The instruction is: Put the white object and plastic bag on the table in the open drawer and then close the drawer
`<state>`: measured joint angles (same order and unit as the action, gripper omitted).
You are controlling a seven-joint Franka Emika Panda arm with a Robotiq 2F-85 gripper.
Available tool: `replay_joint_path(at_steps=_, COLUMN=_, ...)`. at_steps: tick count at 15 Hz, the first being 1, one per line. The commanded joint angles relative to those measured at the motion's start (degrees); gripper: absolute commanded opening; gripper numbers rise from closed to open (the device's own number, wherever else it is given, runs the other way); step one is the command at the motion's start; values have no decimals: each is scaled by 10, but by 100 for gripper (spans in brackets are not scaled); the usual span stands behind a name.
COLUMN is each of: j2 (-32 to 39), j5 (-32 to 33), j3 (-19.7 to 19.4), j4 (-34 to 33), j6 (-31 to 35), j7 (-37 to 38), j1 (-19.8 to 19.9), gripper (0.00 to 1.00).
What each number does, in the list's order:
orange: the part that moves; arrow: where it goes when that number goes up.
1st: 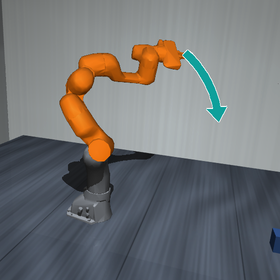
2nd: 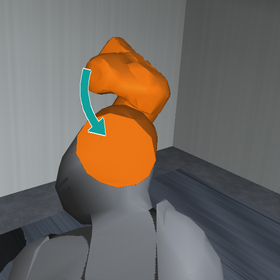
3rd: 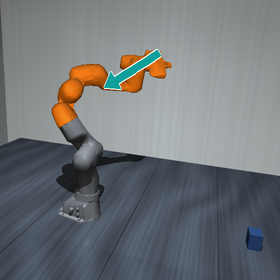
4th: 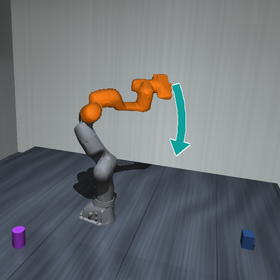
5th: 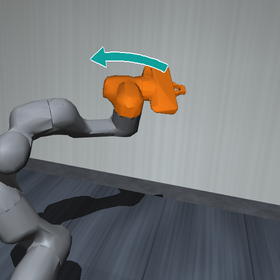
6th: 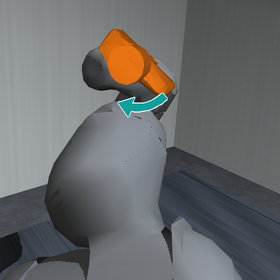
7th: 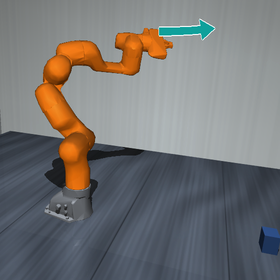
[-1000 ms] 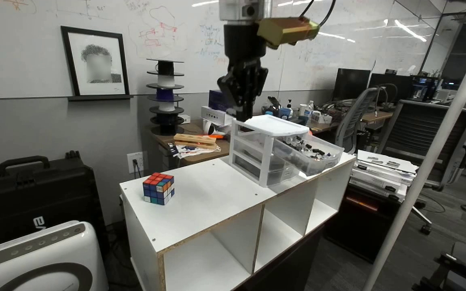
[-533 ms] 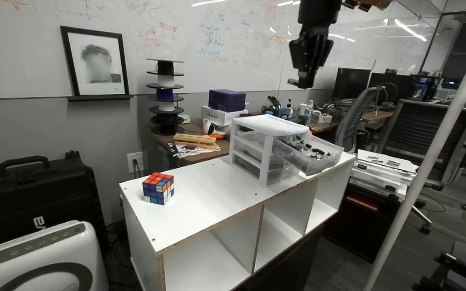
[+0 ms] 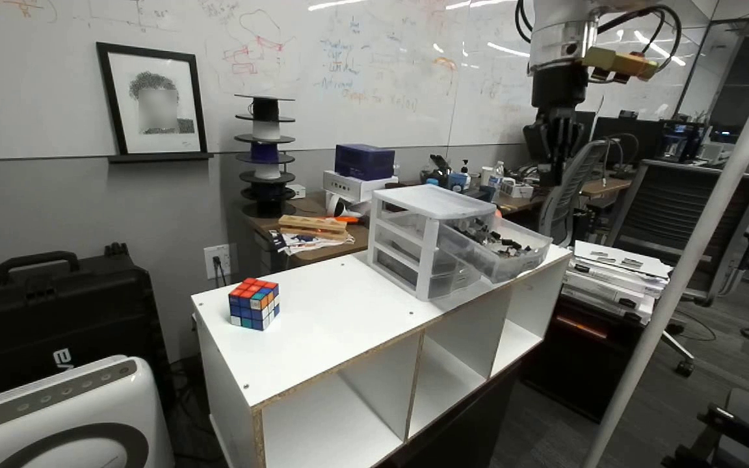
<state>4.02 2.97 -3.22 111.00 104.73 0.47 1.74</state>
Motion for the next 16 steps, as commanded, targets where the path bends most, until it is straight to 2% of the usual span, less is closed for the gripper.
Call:
replay_joint_path(at_steps=1, j2=54, j5=-18, j3=5, j4=-23, j6=-22, j7=-26, j1=6, gripper=5)
replay_joint_path(at_steps=5, j2=106, j5=-31, j3=13, j4=-38, j6=-19, j7=-38, j1=6, gripper=5)
replay_joint_path(at_steps=10, j2=120, j5=3, j3=18, j4=-35, j6=63, j7=-31, j1=-4, gripper=5)
replay_joint_path(at_steps=11, j2=116, j5=7, j3=19, j4=-32, j6=69, j7=-35, j1=-5, gripper=45)
replay_joint_path(at_steps=12, j2=109, j5=10, j3=21, j4=-28, j6=74, j7=-44, j1=-5, gripper=46)
replay_joint_path(at_steps=16, j2=55, j5=14, j3=29, j4=-2, j6=66, j7=-116, j1=0, gripper=76)
